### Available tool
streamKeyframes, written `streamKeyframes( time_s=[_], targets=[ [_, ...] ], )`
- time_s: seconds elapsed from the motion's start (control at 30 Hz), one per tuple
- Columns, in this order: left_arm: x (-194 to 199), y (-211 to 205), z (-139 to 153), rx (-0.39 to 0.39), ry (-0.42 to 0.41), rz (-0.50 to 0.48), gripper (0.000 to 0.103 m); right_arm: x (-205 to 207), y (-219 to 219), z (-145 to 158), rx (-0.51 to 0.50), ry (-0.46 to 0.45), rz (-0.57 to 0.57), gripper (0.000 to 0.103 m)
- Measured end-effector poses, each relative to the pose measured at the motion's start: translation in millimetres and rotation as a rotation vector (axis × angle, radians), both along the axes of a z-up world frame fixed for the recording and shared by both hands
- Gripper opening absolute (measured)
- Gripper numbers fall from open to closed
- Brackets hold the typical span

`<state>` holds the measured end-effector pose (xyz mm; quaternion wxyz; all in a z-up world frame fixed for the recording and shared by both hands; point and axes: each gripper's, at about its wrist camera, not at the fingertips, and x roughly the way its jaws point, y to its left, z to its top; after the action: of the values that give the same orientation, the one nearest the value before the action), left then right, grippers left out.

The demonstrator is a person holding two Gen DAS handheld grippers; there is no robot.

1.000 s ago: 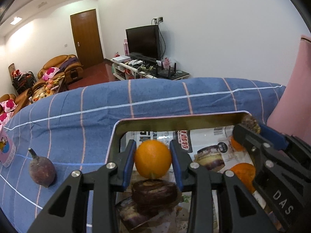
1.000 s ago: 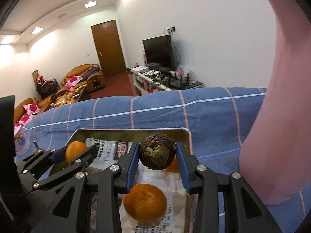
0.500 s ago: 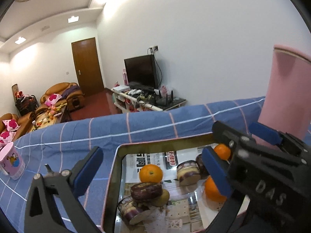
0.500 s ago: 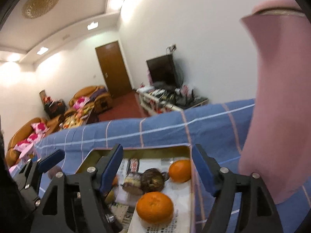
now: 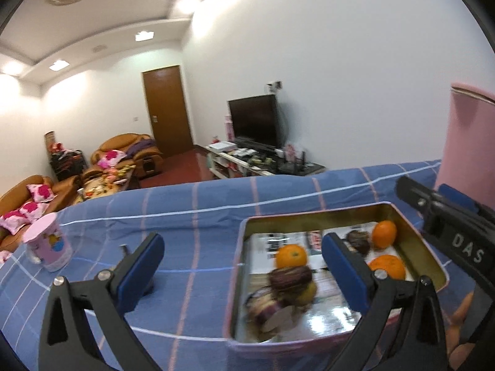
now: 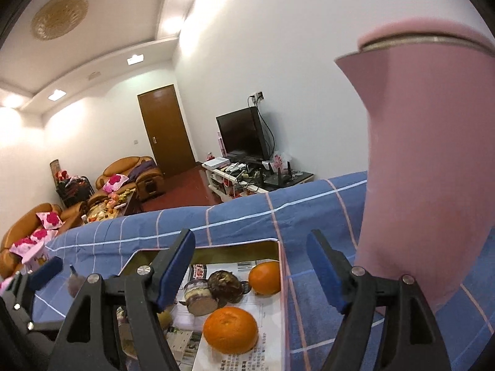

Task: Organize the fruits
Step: 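Withdraw both open tools from the tin back toward the remaining fruit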

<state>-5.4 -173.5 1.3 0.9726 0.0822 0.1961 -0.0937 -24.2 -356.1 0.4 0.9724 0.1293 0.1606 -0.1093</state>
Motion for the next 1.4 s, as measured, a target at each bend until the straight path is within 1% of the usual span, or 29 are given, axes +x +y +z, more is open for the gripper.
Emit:
streamKeyframes(
  time_s=[0.1, 0.2, 0.53, 0.77, 0.93, 1.1, 1.27, 1.4],
  targets=[
    [1.9, 11.6, -2.9, -0.008, 0.002, 0.019, 0.103, -5.3, 5.6, 2.8, -0.037, -0.021, -0.013, 0.076],
    [0.2, 20.7, -3.7, -0.017, 0.004, 0.026, 0.103, -11.8, 8.8, 3.9, -0.051, -0.036, -0.029, 0.076],
    [-17.5, 29.0, -5.6, 0.004, -0.018, 0.014, 0.103, -31.9, 23.0, 2.8, -0.034, -0.024, -0.047, 0.076],
    [-25.0, 37.2, -5.6, -0.006, -0.006, 0.007, 0.103, -44.4, 41.1, 3.6, -0.054, -0.022, -0.046, 0.076],
    [-28.9, 43.8, -6.8, -0.011, 0.009, 0.007, 0.103, -49.7, 50.6, 3.5, -0.044, -0.021, -0.05, 0.076],
    [-37.2, 45.1, -6.2, -0.006, 0.0, -0.009, 0.103, -51.9, 57.3, 3.2, -0.021, -0.014, -0.049, 0.076],
    [-46.3, 45.3, -6.6, 0.008, -0.006, -0.032, 0.103, -55.7, 63.4, 2.9, -0.018, -0.011, -0.051, 0.076],
    [-50.1, 49.9, -7.4, 0.0, 0.004, -0.036, 0.103, -57.4, 69.9, 2.7, -0.022, -0.009, -0.043, 0.076]
  ],
)
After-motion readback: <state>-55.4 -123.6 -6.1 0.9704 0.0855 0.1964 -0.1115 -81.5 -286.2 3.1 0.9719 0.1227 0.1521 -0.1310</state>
